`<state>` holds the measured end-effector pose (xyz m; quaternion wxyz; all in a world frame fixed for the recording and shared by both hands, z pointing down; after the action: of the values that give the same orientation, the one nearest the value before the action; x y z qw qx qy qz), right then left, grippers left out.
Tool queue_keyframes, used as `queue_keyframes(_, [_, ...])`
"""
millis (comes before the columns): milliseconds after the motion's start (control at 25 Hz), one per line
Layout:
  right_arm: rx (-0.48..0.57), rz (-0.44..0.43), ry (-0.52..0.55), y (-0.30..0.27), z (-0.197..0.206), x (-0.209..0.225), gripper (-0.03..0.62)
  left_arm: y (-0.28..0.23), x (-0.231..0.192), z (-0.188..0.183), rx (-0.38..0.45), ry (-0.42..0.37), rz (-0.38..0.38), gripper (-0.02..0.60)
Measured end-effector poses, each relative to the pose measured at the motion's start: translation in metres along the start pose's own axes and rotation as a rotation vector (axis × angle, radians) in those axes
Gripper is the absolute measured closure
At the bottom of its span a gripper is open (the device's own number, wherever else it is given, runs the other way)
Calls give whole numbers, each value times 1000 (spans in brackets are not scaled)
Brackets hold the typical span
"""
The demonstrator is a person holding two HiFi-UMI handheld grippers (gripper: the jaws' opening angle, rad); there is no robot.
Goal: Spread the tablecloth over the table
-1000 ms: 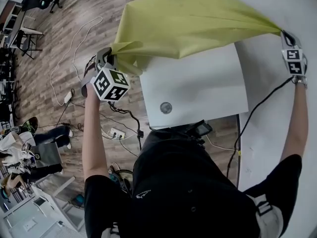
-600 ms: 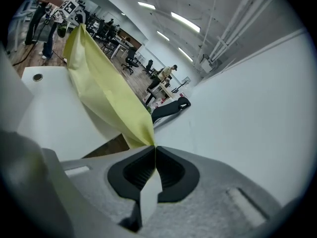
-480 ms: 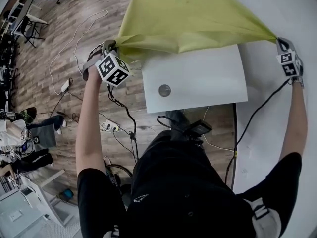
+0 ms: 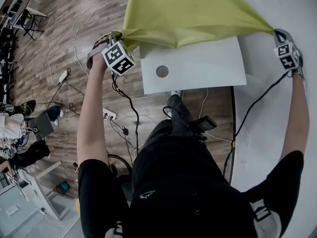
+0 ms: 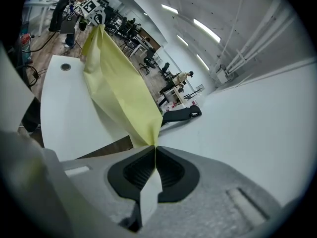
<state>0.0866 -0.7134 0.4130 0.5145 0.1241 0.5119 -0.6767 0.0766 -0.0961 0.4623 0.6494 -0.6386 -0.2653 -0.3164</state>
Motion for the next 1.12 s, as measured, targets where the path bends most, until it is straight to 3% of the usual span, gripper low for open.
queue_keyframes(360, [-28,-36,36,31,24,-36,585,23,49,13,-25,-5,80,574])
queue_keyframes(720, [-53,-58,44,68,34,-58,585,59,77,10,-12,-26,111,574])
queue_keyframes(1120, [-85,-123,34,90,72,-76,585,77,119,15,-20,29,193,574])
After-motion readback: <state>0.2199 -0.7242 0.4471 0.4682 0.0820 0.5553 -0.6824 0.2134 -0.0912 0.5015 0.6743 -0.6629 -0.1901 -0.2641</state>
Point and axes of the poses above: the fingertips, and each gripper's own axes: y backward along the fingers, x to its right, z out of its underside, the point moved 2 cm from there along y, backward along the fingers, and after that the axes turned 7 degrees about -y, right-handed, at the moved point
